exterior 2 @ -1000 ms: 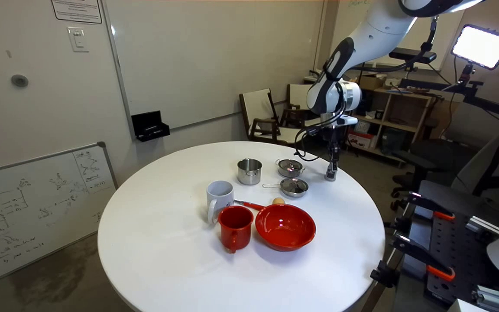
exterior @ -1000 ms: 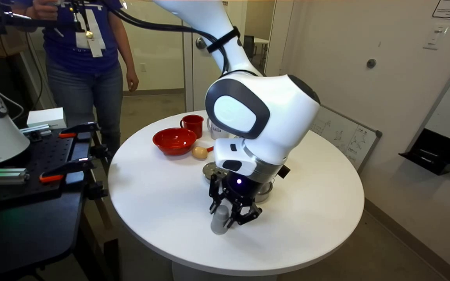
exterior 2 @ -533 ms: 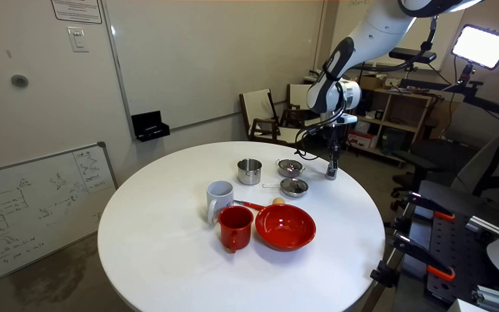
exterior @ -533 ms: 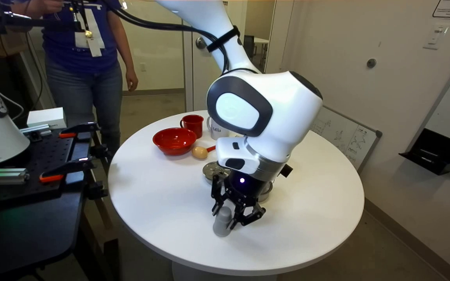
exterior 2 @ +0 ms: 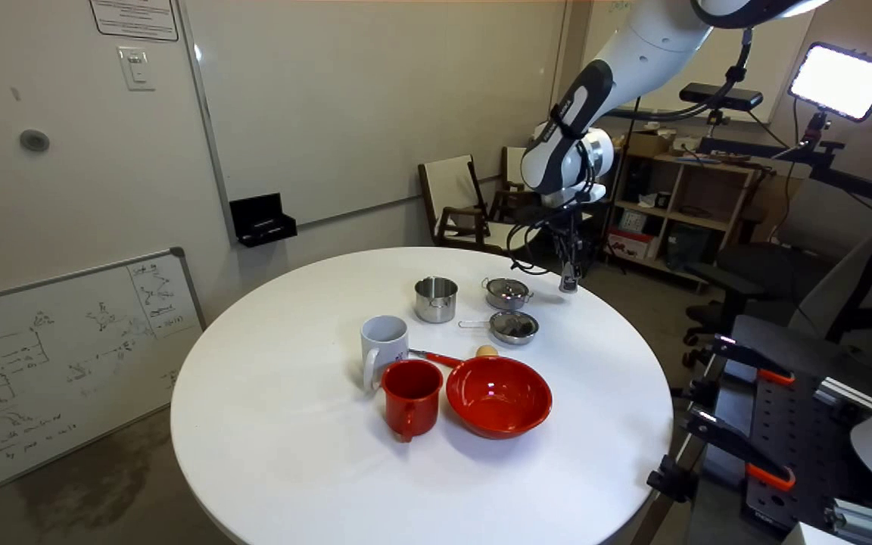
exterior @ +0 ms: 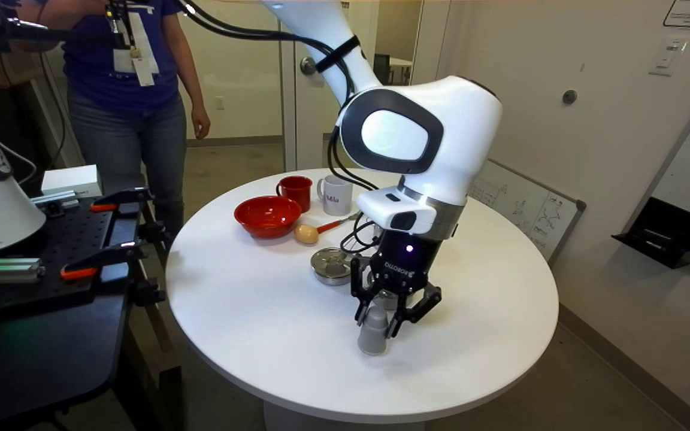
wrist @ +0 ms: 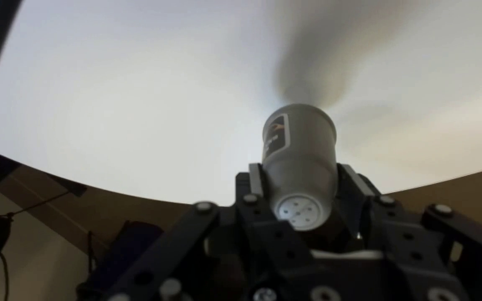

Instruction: Move the salt shaker to the left

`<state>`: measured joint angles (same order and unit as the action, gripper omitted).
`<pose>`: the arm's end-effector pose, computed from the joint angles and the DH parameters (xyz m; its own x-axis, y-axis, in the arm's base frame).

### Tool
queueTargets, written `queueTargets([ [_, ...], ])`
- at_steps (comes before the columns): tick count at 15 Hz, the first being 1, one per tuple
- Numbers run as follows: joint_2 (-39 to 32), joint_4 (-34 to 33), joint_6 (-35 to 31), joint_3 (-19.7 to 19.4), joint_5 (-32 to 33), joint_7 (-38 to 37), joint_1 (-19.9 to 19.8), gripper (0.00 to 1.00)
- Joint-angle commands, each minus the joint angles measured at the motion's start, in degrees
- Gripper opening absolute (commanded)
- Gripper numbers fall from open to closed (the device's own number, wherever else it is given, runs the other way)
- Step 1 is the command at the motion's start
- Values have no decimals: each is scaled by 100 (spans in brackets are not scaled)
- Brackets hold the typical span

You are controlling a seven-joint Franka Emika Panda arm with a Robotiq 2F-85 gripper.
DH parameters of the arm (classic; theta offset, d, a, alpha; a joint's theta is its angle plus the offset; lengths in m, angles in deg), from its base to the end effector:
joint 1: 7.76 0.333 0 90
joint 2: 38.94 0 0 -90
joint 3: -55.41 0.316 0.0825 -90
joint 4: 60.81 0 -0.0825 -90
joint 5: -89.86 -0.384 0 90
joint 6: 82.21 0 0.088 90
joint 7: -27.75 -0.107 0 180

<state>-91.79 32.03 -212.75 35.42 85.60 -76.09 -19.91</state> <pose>0.5646 -0.3314 0.0897 -0.6452 -0.7134 0.2735 -0.7039 0.6942 0.1501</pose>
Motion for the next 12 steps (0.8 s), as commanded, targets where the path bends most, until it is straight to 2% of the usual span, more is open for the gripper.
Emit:
queueTargets([
  [1,24,-123,-327,86,290,726,31,19],
  [6,240,141,-526,463,70,2121,-199,19],
  [9,324,431,-770,555,79,3048,-251,19],
  [12,348,718,-1079,488,157,3802,-147,19],
])
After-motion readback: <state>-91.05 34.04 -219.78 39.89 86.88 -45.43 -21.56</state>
